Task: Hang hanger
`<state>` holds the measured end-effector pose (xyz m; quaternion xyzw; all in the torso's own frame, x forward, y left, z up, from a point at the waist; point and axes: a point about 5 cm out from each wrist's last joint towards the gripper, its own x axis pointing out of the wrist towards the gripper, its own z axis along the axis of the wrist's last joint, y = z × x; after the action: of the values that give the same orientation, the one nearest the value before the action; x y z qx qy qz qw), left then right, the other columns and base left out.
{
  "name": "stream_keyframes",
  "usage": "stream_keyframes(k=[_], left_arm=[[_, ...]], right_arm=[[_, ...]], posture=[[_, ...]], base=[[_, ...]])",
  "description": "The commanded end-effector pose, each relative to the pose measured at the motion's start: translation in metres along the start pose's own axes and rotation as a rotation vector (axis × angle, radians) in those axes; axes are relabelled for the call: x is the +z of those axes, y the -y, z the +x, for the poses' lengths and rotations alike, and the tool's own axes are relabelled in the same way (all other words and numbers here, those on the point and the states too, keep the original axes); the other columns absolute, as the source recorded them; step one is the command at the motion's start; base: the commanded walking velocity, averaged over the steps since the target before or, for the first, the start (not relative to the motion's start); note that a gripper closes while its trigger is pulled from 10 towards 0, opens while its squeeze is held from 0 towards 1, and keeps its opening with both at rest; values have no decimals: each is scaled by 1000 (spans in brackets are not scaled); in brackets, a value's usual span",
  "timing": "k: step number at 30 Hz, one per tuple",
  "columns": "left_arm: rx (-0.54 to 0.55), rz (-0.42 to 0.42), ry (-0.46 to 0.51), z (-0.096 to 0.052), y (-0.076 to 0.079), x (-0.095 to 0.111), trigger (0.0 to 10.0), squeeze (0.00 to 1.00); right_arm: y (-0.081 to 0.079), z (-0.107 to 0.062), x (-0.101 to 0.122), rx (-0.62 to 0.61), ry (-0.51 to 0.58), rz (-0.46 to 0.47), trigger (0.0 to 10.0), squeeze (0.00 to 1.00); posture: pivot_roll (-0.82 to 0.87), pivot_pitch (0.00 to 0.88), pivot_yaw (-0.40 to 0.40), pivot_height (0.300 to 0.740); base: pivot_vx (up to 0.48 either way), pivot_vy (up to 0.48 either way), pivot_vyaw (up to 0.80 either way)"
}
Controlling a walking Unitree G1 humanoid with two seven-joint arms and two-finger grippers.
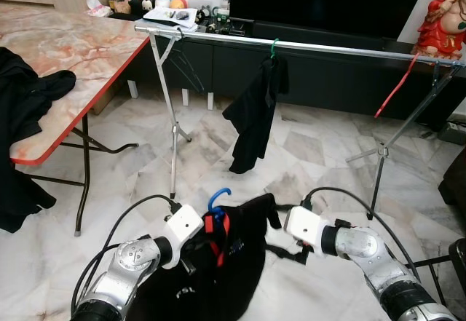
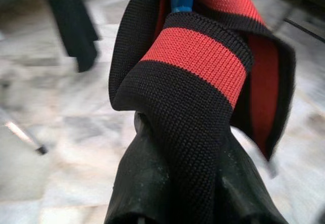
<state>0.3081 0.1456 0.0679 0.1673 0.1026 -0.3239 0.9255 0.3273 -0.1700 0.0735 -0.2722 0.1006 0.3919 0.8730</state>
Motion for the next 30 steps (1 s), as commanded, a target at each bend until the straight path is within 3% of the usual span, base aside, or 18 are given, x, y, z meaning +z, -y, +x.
stream_keyframes(k=[1, 2, 3, 4, 9, 10, 12, 20, 21, 25, 30], left_arm=[[92, -11, 13, -5, -5, -5, 10000, 0], [134, -17, 19, -8, -6, -7, 10000, 0], [134, -17, 19, -8, -6, -7, 10000, 0], [188, -32, 31, -13, -9, -10, 10000, 0], [283, -50, 42, -30, -16, -19, 10000, 0], [311, -59, 48, -38, -20, -22, 10000, 0], [346, -82, 59, -46, -24, -25, 10000, 0], [421, -122, 59, -70, -22, -35, 10000, 0], [425, -125, 24, -74, -19, -42, 10000, 0], [429, -167, 1, -75, -12, -47, 10000, 0], [462, -198, 4, -82, -8, -48, 10000, 0]], right_arm=[[-14, -5, -29, -105, -87, 149, 10000, 0], [-23, -7, -43, -181, -119, 263, 10000, 0], [-23, -7, -43, -181, -119, 263, 10000, 0], [-38, -12, -61, -282, -168, 411, 10000, 0], [-74, -26, -97, -436, -324, 661, 10000, 0], [-85, -34, -109, -509, -377, 763, 10000, 0], [-95, -42, -120, -587, -425, 860, 10000, 0], [-125, -56, -136, -645, -539, 970, 10000, 0], [-132, -56, -138, -651, -546, 1000, 10000, 0], [-147, -57, -141, -648, -618, 994, 10000, 0], [-152, -56, -140, -599, -625, 965, 10000, 0]], posture=[[95, 43, -41, 740], [95, 38, -39, 740], [95, 38, -39, 740], [102, 35, -32, 740], [91, 27, -19, 740], [90, 30, -15, 740], [93, 29, -13, 740], [94, 33, -11, 740], [90, 35, -9, 740], [89, 45, -7, 740], [81, 56, -6, 740]], base=[[0, 0, 0], [0, 0, 0], [0, 0, 0], [0, 0, 0], [0, 0, 0], [0, 0, 0], [0, 0, 0], [0, 0, 0], [0, 0, 0], [0, 0, 0], [189, 0, 0]])
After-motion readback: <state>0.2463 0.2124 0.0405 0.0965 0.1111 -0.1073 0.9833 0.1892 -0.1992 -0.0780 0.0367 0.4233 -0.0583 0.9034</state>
